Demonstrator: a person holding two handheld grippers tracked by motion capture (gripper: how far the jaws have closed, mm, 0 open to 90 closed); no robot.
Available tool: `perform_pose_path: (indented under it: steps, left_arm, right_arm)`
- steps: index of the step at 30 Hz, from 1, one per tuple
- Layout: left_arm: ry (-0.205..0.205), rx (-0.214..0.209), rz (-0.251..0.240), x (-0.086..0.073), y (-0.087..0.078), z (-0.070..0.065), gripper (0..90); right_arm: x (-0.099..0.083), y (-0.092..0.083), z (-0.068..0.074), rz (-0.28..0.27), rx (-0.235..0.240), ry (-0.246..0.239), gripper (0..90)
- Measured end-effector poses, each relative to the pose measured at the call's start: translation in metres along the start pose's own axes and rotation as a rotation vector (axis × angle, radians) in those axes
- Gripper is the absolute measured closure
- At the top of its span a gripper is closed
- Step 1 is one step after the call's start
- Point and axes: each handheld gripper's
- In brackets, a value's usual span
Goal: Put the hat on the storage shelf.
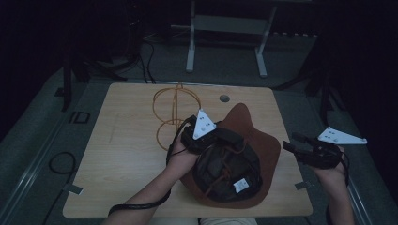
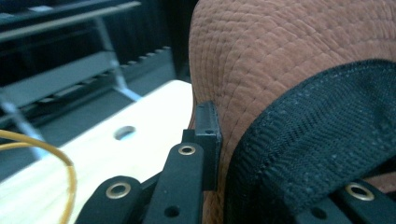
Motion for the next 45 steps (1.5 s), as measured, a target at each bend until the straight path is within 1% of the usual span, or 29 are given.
perform_pose_path:
  steps: [1, 3, 5, 6, 7, 9, 10, 12, 13, 15, 16, 17, 18, 19, 21, 22, 23, 25, 26, 29, 31, 33, 35, 38, 39, 40, 41, 43, 45]
  left_arm:
    - [-0.003, -0.023, -0.001, -0.001, 0.0, 0.002, 86.6]
    - [0.004, -0.072, -0.019, -0.004, -0.002, 0.005, 86.6]
    - [0.033, -0.101, -0.043, -0.006, -0.005, 0.005, 86.6]
    - [0.043, -0.125, -0.07, -0.008, -0.008, 0.006, 86.5]
    - [0.055, -0.128, -0.075, -0.009, -0.009, 0.006, 86.5]
    - [0.062, -0.172, -0.12, -0.011, -0.012, 0.008, 86.5]
    - [0.069, -0.179, -0.137, -0.012, -0.014, 0.008, 86.4]
    - [0.056, -0.222, -0.18, -0.013, -0.018, 0.009, 86.4]
    - [0.057, -0.221, -0.196, -0.013, -0.02, 0.009, 86.4]
    - [0.047, -0.25, -0.219, -0.011, -0.022, 0.008, 86.5]
    - [0.047, -0.25, -0.219, -0.011, -0.022, 0.008, 86.5]
    - [0.047, -0.238, -0.215, -0.01, -0.022, 0.006, 86.5]
    - [0.047, -0.23, -0.211, -0.009, -0.021, 0.006, 86.5]
    - [0.035, -0.231, -0.207, -0.01, -0.02, 0.006, 86.5]
    - [0.041, -0.197, -0.175, -0.011, -0.016, 0.004, 86.5]
    - [0.026, -0.207, -0.172, -0.013, -0.014, 0.004, 86.5]
    - [0.022, -0.201, -0.165, -0.014, -0.012, 0.004, 86.5]
    - [0.037, -0.186, -0.147, -0.016, -0.01, 0.0, 86.4]
    - [0.025, -0.191, -0.145, -0.018, -0.008, -0.001, 86.4]
    - [0.017, -0.201, -0.141, -0.021, -0.005, -0.007, 86.4]
    - [0.021, -0.184, -0.143, -0.022, -0.004, -0.009, 86.4]
    - [0.0, -0.182, -0.14, -0.022, -0.003, -0.008, 86.4]
    - [-0.001, -0.178, -0.146, -0.021, -0.003, -0.009, 86.4]
    - [-0.002, -0.187, -0.151, -0.02, -0.003, -0.012, 86.3]
    - [-0.002, -0.187, -0.151, -0.02, -0.003, -0.012, 86.3]
    - [-0.006, -0.202, -0.154, -0.018, -0.002, -0.013, 86.3]
    - [0.002, -0.201, -0.155, -0.018, -0.002, -0.014, 86.3]
    - [0.024, -0.196, -0.157, -0.016, -0.003, -0.016, 86.2]
    - [0.023, -0.195, -0.157, -0.015, -0.003, -0.015, 86.2]
  right_arm:
    - [-0.002, 0.003, -0.004, 0.006, -0.005, 0.018, 46.4]
    - [-0.005, 0.011, -0.009, 0.017, 0.019, 0.039, 46.6]
    - [-0.007, 0.018, -0.008, 0.03, 0.042, 0.039, 47.8]
    - [-0.007, 0.021, -0.007, 0.034, 0.058, 0.039, 48.0]
    - [-0.007, 0.025, -0.005, 0.034, 0.08, 0.032, 47.8]
    - [-0.007, 0.031, 0.0, 0.033, 0.115, 0.011, 46.2]
    - [-0.006, 0.034, 0.003, 0.033, 0.132, 0.002, 46.1]
    - [-0.004, 0.041, 0.01, 0.038, 0.161, -0.021, 46.2]
    - [-0.003, 0.045, 0.013, 0.04, 0.179, -0.032, 46.2]
    - [0.0, 0.052, 0.021, 0.038, 0.223, -0.048, 46.2]
    - [0.0, 0.052, 0.021, 0.038, 0.223, -0.048, 46.2]
    - [0.001, 0.056, 0.026, 0.04, 0.24, -0.064, 46.2]
    - [0.004, 0.061, 0.036, 0.03, 0.298, -0.085, 46.2]
    - [0.006, 0.063, 0.041, 0.027, 0.32, -0.095, 46.1]
    - [0.009, 0.066, 0.051, 0.009, 0.39, -0.117, 45.5]
    - [0.011, 0.068, 0.055, 0.001, 0.413, -0.121, 45.5]
    - [0.013, 0.069, 0.058, -0.012, 0.438, -0.129, 44.7]
    - [0.015, 0.072, 0.063, -0.032, 0.486, -0.121, 42.3]
    - [0.016, 0.073, 0.065, -0.046, 0.512, -0.116, 41.0]
    - [0.02, 0.079, 0.07, -0.079, 0.534, -0.105, 39.9]
    - [0.022, 0.084, 0.073, -0.096, 0.547, -0.094, 40.0]
    - [0.023, 0.087, 0.073, -0.109, 0.564, -0.077, 41.4]
    - [0.024, 0.09, 0.072, -0.114, 0.582, -0.048, 45.1]
    - [0.025, 0.094, 0.072, -0.117, 0.601, -0.03, 53.6]
    - [0.025, 0.094, 0.072, -0.117, 0.601, -0.03, 53.6]
    - [0.027, 0.095, 0.071, -0.144, 0.603, -0.012, 65.0]
    - [0.027, 0.095, 0.071, -0.149, 0.609, -0.014, 68.6]
    - [0.028, 0.095, 0.072, -0.15, 0.624, -0.015, 80.2]
    - [0.029, 0.095, 0.073, -0.151, 0.627, -0.009, 86.7]
Point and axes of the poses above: each handheld gripper's, and its own axes: y roughly forward along the jaws, x roughly out of its top, z roughly to its left, and after that the axes turned 13 degrees about x, right-handed
